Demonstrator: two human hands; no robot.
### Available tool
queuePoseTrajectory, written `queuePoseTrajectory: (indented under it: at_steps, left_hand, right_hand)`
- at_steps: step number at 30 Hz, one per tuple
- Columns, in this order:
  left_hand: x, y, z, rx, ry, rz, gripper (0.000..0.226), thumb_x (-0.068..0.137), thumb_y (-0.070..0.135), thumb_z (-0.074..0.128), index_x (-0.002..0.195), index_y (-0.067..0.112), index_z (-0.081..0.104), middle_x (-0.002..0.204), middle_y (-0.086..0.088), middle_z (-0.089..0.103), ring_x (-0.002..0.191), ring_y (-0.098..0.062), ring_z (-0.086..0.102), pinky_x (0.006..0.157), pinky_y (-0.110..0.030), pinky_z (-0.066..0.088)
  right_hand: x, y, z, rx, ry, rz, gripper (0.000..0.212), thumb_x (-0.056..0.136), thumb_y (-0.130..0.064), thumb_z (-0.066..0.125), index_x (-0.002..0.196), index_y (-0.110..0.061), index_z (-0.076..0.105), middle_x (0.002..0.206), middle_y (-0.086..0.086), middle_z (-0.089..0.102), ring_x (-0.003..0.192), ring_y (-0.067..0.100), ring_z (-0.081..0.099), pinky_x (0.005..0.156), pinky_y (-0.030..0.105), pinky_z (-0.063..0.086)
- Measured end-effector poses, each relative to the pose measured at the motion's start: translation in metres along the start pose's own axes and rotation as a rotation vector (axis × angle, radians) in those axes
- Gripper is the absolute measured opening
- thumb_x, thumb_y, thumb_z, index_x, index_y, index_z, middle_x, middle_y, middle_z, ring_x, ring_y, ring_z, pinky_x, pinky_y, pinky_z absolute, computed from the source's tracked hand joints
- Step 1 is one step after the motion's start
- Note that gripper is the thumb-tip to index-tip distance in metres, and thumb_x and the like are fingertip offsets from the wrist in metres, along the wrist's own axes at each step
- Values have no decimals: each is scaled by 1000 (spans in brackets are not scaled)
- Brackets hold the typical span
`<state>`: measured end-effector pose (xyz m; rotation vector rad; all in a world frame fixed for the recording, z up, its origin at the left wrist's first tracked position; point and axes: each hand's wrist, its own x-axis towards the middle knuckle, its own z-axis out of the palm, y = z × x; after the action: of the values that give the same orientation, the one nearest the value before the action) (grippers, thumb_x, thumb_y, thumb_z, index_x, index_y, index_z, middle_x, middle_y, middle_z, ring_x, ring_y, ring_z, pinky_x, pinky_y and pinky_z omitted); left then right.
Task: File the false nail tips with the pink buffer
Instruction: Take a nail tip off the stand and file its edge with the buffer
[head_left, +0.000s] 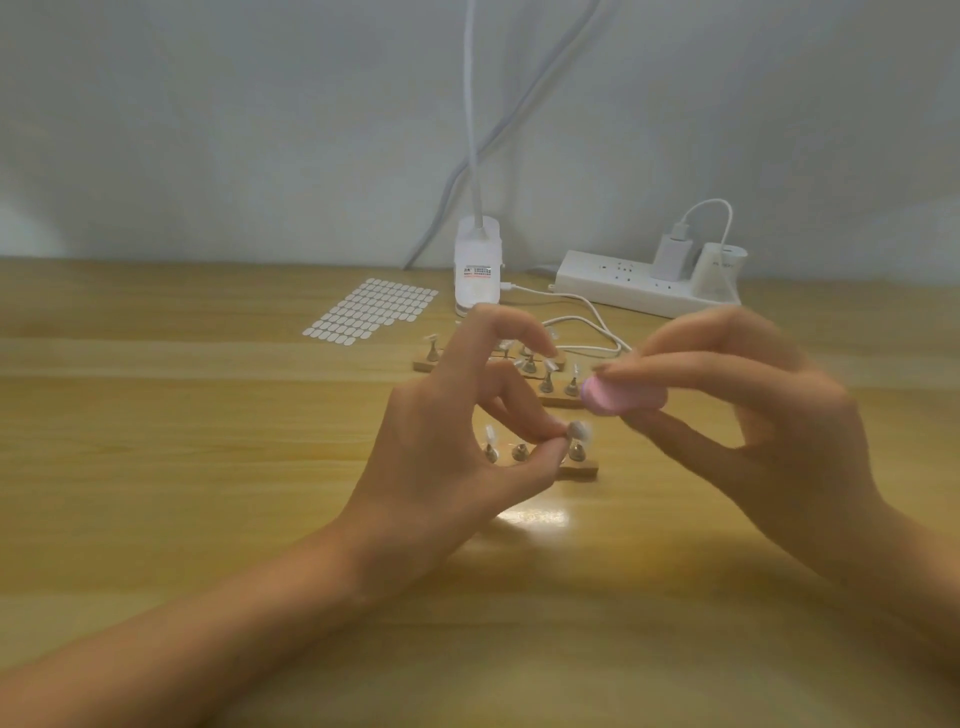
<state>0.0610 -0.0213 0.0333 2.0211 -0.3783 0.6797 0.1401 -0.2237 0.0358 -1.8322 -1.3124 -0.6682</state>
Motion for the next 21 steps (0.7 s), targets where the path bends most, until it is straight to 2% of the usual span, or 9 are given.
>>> queuePoseTrajectory:
  at_steps: [2,6,10,14,17,21]
  left_hand:
    - [0,-1,1,7,-2,11,55,74,5,84,111,28,50,71,14,70,75,0,71,62,-4,40]
    - [-1,-1,1,-12,-16,-20,55,75,4,82,112,28,51,73,15,72,76,-2,71,62,-4,41]
    - [1,-3,-1,-14,-14,-19,56,75,3,82,114,28,50,72,13,71,77,-3,71,62,-5,41]
    - [0,-2,0,-27,-21,-31,53,77,6,81,113,28,50,75,15,73,76,-5,72,62,-6,42]
    - [2,-3,0,-38,-18,-12,52,78,7,83,114,27,50,76,16,74,80,-3,71,64,-8,42]
    - [1,-1,0,-37,-19,2,47,79,16,83,113,24,51,78,18,74,82,0,71,70,-7,40]
  right_hand:
    - [-1,-3,3,-7,-49,-54,25,86,-7,77,111,-11,72,100,5,64,90,14,67,84,26,52]
    - [-2,0,0,-27,-13,10,23,88,-5,79,110,-8,74,98,8,64,85,17,67,80,32,54]
    - [-4,-4,4,-53,-70,-67,22,88,-6,77,110,-10,74,98,7,64,87,13,66,84,24,52]
    - [-2,2,0,-48,-19,5,25,85,-4,77,109,-9,75,97,8,64,85,20,67,80,33,54]
    - [-3,1,1,8,-49,-9,24,86,-8,77,110,-13,74,99,5,63,89,20,66,83,30,51]
    - [-2,7,-1,-1,-36,83,22,88,-9,80,109,-13,75,98,4,64,92,17,66,84,31,51]
